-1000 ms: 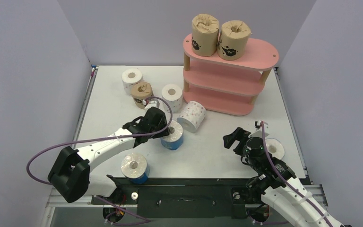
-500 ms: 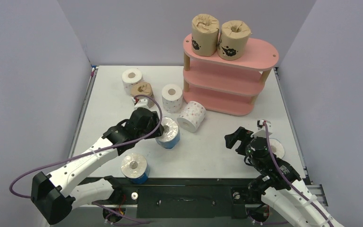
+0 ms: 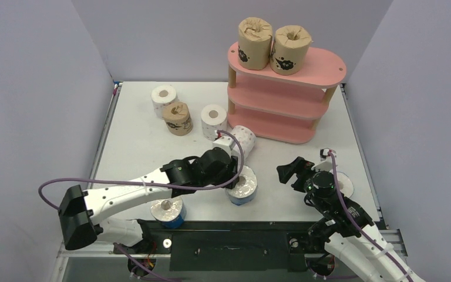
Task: Place and organize the paper towels onto the shelf
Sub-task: Place the paper towel at the center of the board.
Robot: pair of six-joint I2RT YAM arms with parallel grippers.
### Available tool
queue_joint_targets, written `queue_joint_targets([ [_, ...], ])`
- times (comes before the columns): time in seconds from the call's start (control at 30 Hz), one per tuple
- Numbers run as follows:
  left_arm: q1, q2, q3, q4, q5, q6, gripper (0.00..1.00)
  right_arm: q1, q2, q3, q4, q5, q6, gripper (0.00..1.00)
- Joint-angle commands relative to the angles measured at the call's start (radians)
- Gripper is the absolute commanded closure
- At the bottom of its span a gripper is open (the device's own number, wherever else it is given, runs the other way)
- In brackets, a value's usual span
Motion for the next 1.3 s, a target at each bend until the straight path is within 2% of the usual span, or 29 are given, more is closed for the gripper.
queue_joint_targets([
  [0.0, -0.024, 0.078, 0.027, 0.124, -0.018, -0.002, 0.83, 0.008, 0.048, 0.025, 0.032, -0.039, -0.013, 0.14],
  [0.37, -0.036, 0.293, 0.029, 0.250, -0.049, -0.064, 0.82, 0.010, 0.087, 0.019, 0.007, -0.026, 0.045, 0.14],
  [0.53, -0.036, 0.336, 0.047, 0.259, -0.054, -0.077, 0.78, 0.010, 0.058, -0.002, -0.006, 0.007, 0.095, 0.12],
  [0.63, -0.038, 0.334, 0.057, 0.244, -0.055, -0.083, 0.66, 0.009, 0.065, -0.002, 0.004, -0.066, 0.044, 0.11],
  [0.73, -0.042, 0.304, 0.052, 0.227, -0.075, -0.092, 0.45, 0.011, 0.113, 0.006, 0.000, -0.116, 0.018, 0.10],
  [0.8, -0.046, 0.253, 0.046, 0.209, -0.093, -0.098, 0.34, 0.014, 0.125, 0.005, 0.010, -0.143, 0.005, 0.09],
  [0.83, -0.046, 0.239, 0.037, 0.200, -0.098, -0.103, 0.32, 0.017, 0.127, 0.005, 0.014, -0.155, -0.004, 0.08],
  [0.9, -0.047, 0.185, 0.020, 0.193, -0.112, -0.110, 0.21, 0.023, 0.133, 0.007, 0.022, -0.170, -0.012, 0.07],
  [0.93, -0.047, 0.149, 0.004, 0.194, -0.119, -0.114, 0.11, 0.026, 0.139, 0.013, 0.024, -0.176, -0.016, 0.07],
  [1.0, -0.047, 0.092, -0.019, 0.196, -0.129, -0.124, 0.01, 0.037, 0.162, 0.025, 0.026, -0.184, -0.025, 0.07],
  [1.17, -0.049, -0.058, -0.118, 0.203, -0.228, -0.182, 0.04, 0.113, 0.272, 0.064, 0.014, -0.152, -0.033, 0.06],
  [1.27, -0.049, -0.177, -0.255, 0.263, -0.288, -0.251, 0.03, 0.166, 0.335, 0.090, -0.002, -0.082, -0.027, 0.08],
])
